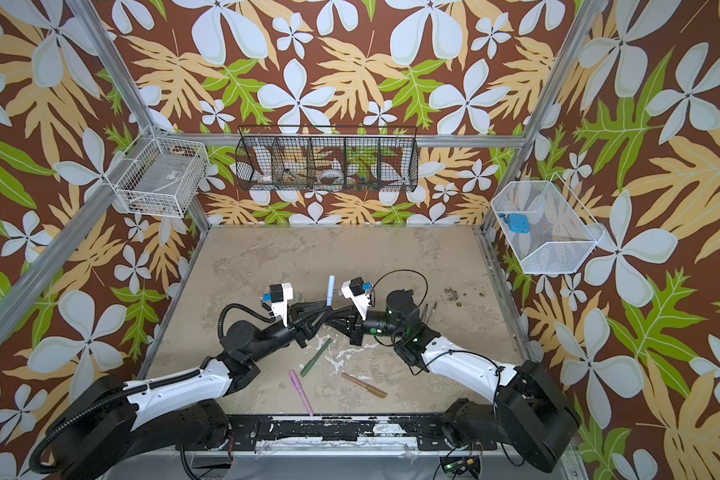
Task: Open the pen caps
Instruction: 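Close right gripper around the upright light blue pen beside the left gripper, then pull the cap off with left gripper while right gripper holds the pen body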
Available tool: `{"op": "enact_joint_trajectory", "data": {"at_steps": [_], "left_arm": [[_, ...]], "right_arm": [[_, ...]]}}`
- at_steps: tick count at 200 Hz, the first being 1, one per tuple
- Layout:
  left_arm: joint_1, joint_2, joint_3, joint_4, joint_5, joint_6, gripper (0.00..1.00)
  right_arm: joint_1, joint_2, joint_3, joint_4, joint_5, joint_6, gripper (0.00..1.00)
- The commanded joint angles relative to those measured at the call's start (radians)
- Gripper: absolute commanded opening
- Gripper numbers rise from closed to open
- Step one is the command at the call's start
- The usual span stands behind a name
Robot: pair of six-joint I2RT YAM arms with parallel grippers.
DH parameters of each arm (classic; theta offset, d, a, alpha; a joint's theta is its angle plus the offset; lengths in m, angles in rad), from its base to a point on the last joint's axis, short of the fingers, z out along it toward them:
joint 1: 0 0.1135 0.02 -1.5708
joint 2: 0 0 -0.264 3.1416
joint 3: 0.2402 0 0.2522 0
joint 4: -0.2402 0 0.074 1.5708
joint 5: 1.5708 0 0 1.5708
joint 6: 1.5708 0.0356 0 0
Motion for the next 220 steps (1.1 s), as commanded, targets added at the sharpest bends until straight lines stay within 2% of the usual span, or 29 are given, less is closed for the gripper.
{"op": "enact_joint_trajectory", "data": {"at_steps": [1,45,94,166,220], "left_arm": [[-0.001,-0.022,0.014,-0.026,-0.017,0.021,0.41],[0.002,-0.090,0.022,-0.143,-0.139,0.058,0.51],[0.002,-0.150,0.018,-0.230,-0.278,0.095,0.52],[0.012,-0.154,0.041,-0.315,-0.368,0.102,0.41],[0.018,-0.146,0.045,-0.326,-0.377,0.109,0.37]], "right_arm": [[0.003,0.001,0.024,-0.053,0.025,-0.060,0.02],[0.016,0.025,0.069,-0.199,0.166,-0.131,0.00],[0.052,0.067,0.119,-0.297,0.264,-0.178,0.00],[0.110,0.131,0.176,-0.376,0.304,-0.228,0.00],[0.140,0.144,0.196,-0.408,0.332,-0.254,0.00]]}}
